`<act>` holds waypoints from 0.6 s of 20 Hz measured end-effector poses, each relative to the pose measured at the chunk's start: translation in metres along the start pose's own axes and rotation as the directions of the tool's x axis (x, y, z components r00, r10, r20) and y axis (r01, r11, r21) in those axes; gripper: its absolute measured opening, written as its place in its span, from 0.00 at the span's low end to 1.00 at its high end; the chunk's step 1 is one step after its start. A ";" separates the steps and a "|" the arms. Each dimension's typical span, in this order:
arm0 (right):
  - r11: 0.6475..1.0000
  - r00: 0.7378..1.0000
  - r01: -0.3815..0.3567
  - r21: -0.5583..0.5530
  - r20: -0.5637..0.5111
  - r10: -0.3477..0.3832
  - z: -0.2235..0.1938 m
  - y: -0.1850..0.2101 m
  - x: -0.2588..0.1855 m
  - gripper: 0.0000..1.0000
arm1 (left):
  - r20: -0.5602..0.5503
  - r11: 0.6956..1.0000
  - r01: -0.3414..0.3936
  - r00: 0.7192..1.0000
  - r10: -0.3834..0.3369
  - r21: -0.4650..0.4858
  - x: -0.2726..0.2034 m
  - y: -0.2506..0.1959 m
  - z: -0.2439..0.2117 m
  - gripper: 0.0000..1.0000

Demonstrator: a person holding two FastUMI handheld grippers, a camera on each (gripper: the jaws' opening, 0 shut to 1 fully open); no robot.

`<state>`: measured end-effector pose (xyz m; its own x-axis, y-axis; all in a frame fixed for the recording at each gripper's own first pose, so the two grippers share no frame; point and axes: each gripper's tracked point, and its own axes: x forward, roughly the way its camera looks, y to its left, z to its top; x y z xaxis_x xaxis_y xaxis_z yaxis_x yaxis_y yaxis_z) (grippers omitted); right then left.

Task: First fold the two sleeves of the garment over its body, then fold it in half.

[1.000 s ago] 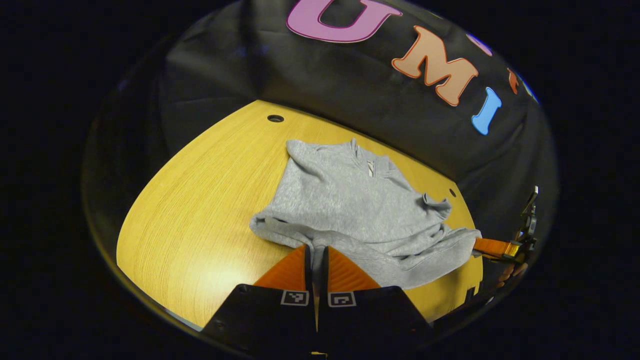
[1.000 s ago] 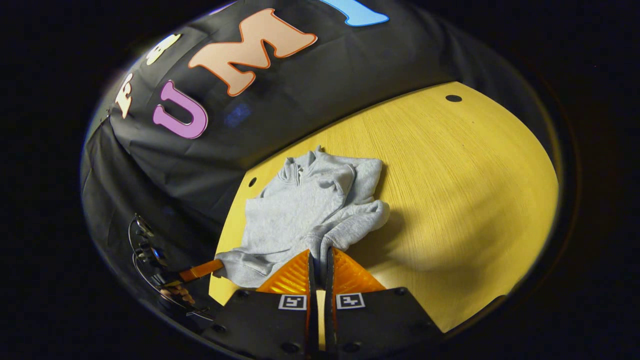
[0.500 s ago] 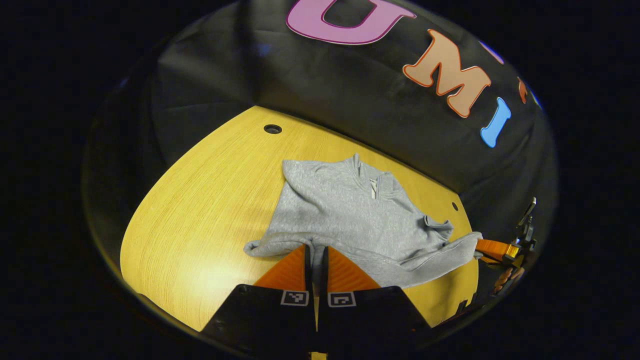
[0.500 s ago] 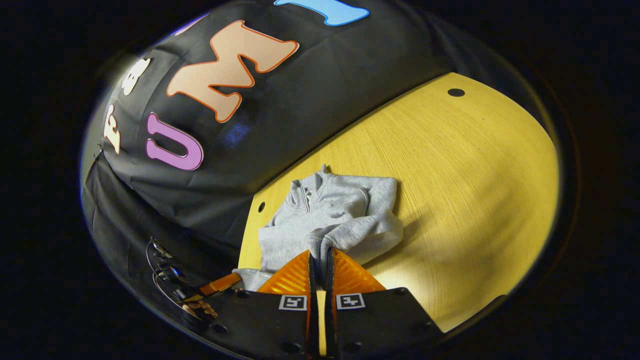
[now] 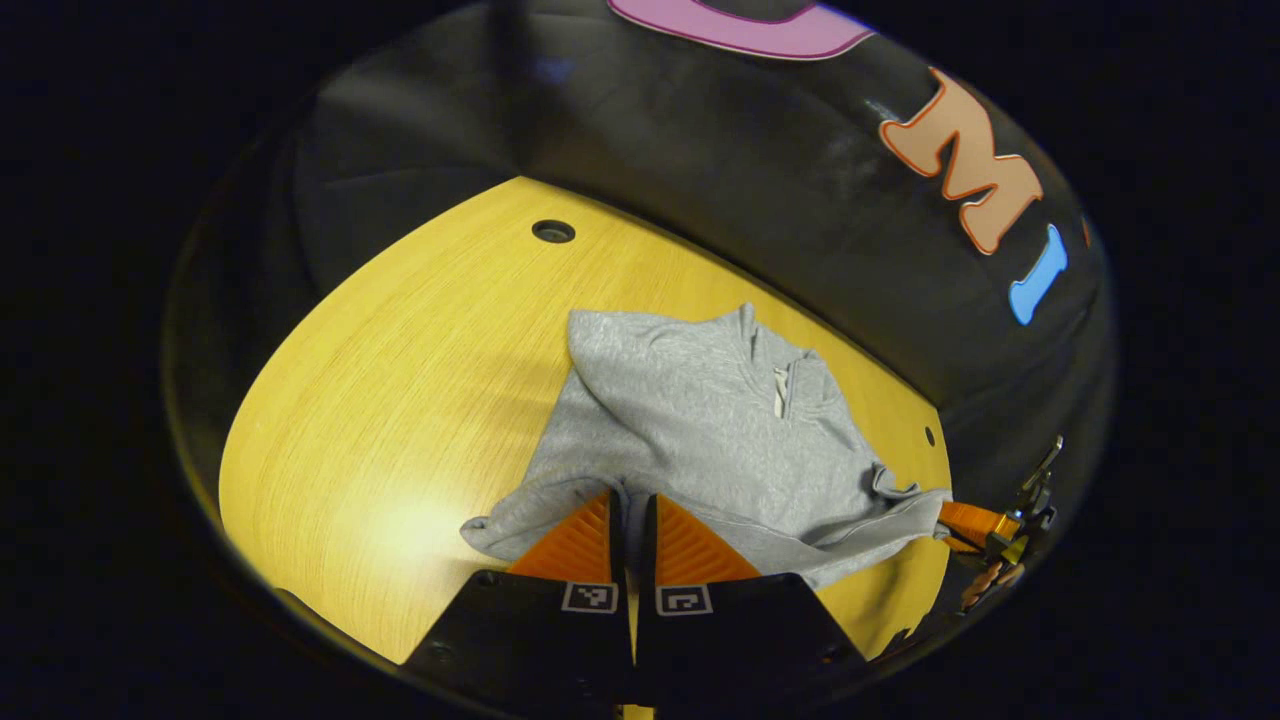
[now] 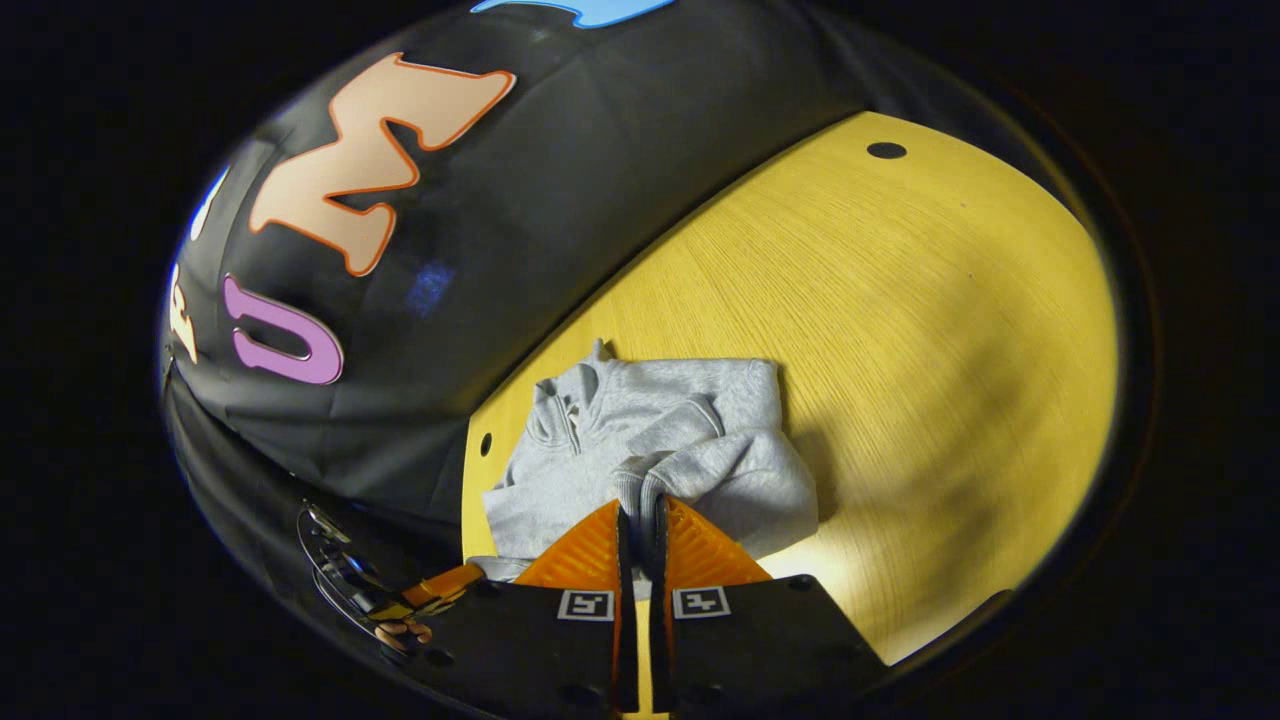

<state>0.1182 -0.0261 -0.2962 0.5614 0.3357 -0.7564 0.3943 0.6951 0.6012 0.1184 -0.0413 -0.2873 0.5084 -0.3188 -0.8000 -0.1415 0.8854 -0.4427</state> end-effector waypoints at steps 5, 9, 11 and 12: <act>0.998 0.999 0.047 0.043 0.004 -0.047 0.003 -0.008 0.028 0.13 | -0.029 0.999 -0.040 0.999 0.040 0.013 0.017 0.004 0.000 0.00; 0.999 0.998 0.011 0.053 0.056 -0.014 0.014 0.007 0.030 0.54 | 0.019 1.000 -0.021 1.000 0.021 0.008 0.021 -0.002 0.010 0.06; 0.999 0.995 0.027 0.018 0.099 -0.028 0.026 0.008 0.027 1.00 | 0.069 0.999 0.021 0.997 -0.018 -0.037 0.020 -0.008 0.023 0.29; 1.000 0.992 0.028 -0.002 0.127 -0.027 0.032 0.009 0.024 0.98 | 0.112 0.998 0.029 0.993 -0.023 -0.052 0.018 -0.008 0.032 0.43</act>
<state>0.1584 -0.0318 -0.3006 0.6381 0.2336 -0.7337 0.4080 0.7056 0.5794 0.1562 -0.0435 -0.2852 0.6034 -0.2992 -0.7392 -0.1705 0.8571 -0.4861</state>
